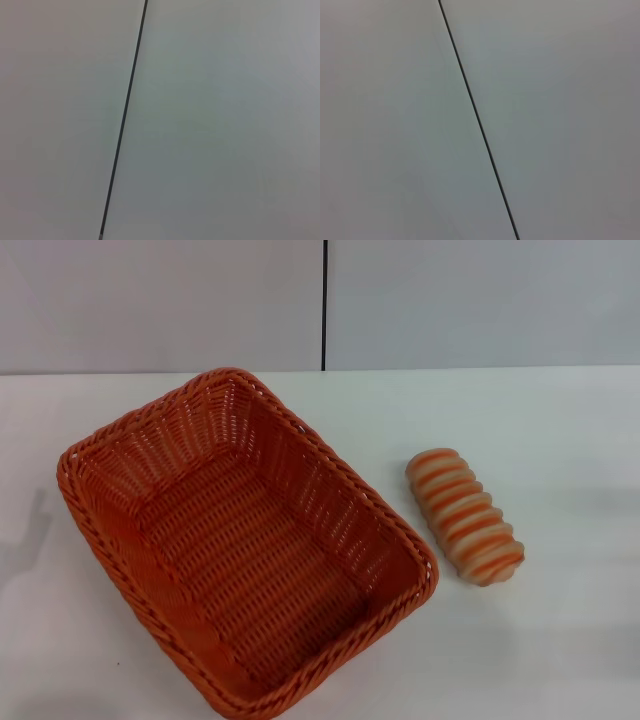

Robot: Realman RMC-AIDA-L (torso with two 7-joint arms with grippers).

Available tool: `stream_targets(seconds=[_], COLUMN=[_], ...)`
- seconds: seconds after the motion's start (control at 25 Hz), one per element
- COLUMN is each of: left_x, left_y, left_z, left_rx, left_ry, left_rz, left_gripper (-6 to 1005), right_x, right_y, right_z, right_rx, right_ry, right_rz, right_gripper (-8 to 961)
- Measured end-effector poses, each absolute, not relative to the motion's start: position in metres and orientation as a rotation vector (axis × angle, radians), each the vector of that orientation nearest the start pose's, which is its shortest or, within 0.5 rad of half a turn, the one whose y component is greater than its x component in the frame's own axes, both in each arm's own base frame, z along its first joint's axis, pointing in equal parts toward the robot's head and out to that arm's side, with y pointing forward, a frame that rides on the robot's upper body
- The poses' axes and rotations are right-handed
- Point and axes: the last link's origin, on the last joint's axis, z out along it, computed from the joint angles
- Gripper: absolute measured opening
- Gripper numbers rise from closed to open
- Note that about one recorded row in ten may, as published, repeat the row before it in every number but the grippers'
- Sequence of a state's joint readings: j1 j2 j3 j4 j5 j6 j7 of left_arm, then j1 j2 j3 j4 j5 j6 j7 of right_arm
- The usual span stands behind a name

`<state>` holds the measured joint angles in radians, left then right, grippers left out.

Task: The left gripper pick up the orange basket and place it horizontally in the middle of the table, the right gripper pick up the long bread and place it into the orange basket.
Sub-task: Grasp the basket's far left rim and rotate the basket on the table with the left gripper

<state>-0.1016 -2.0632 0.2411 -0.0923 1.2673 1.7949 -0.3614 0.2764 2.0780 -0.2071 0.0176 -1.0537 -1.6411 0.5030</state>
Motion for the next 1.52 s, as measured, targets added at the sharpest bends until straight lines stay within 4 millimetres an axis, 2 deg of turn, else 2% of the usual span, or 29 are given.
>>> stream_targets(seconds=[0.28,0.68,0.72,0.76,0.8,0.88,1.0,1.08,1.2,1.32,1.4,1.52], left_x=[-0.366,-0.367,-0.366,-0.358,-0.353,-0.346,-0.329,-0.325,-0.303,-0.299,-0.285,-0.282], left_y=[0.172,0.179,0.184,0.199,0.208,0.218,0.234,0.238,0.259,0.264,0.289,0.295], left_z=[0.028,0.043,0.049,0.064,0.072,0.084,0.104,0.11,0.128,0.131,0.131,0.128], left_rx=[-1.407,-1.506,-1.559,-1.745,-1.839,-1.95,-2.131,-2.169,-2.303,-2.321,-2.381,-2.393], left_ry=[-0.486,-0.482,-0.489,-0.48,-0.496,-0.523,-0.513,-0.507,-0.469,-0.455,-0.42,-0.418], left_rz=[-0.948,-1.028,-1.065,-1.115,-1.131,-1.132,-1.032,-0.994,-0.81,-0.763,-0.535,-0.488], left_gripper=[751,752,752,752,752,752,753,753,756,757,757,757], right_x=[0.365,0.368,0.368,0.368,0.369,0.37,0.371,0.371,0.372,0.373,0.374,0.374], right_y=[0.243,0.242,0.242,0.241,0.241,0.24,0.24,0.24,0.239,0.237,0.237,0.237], right_z=[0.057,0.057,0.057,0.057,0.056,0.056,0.056,0.056,0.057,0.058,0.059,0.059], right_rx=[-1.216,-1.216,-1.216,-1.215,-1.214,-1.214,-1.214,-1.214,-1.213,-1.206,-1.2,-1.2], right_ry=[0.536,0.551,0.55,0.551,0.556,0.56,0.563,0.562,0.56,0.56,0.564,0.563], right_rz=[1.048,1.033,1.034,1.035,1.033,1.03,1.025,1.024,1.02,1.017,1.013,1.014], right_gripper=[694,688,687,687,686,685,683,682,680,678,677,675])
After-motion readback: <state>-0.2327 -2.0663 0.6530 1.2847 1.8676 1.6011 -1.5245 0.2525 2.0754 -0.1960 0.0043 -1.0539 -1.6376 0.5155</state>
